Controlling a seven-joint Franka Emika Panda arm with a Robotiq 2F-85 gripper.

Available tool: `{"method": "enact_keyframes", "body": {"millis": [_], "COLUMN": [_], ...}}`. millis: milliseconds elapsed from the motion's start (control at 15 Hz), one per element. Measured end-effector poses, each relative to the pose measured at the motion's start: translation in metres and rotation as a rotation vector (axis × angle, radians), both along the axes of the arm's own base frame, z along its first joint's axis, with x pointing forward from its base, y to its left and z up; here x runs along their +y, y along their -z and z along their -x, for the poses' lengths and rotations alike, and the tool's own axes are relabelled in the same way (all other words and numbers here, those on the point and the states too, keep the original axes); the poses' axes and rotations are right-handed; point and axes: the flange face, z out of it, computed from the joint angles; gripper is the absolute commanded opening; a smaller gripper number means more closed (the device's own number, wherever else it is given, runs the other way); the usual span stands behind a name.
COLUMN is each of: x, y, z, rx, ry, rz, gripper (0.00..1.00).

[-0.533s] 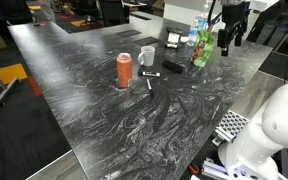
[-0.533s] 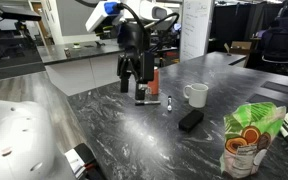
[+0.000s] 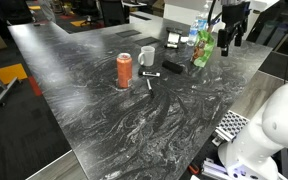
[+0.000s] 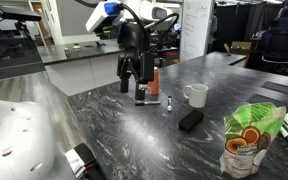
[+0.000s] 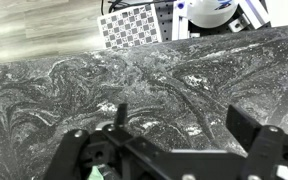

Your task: Pick up one black marker and put it in the white mug

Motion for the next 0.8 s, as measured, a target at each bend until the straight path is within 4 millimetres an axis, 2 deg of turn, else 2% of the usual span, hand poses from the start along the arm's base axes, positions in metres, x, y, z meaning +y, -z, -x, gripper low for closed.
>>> {"method": "enact_keyframes", "body": {"millis": [600, 800], "x": [0.002, 0.007], "y": [0.0, 0.0], "z": [-0.001, -0.011], "rx": [0.0, 0.031], "ry": [-0.006, -0.041], "rz": [0.002, 0.041], "gripper": [1.0, 1.0]}}
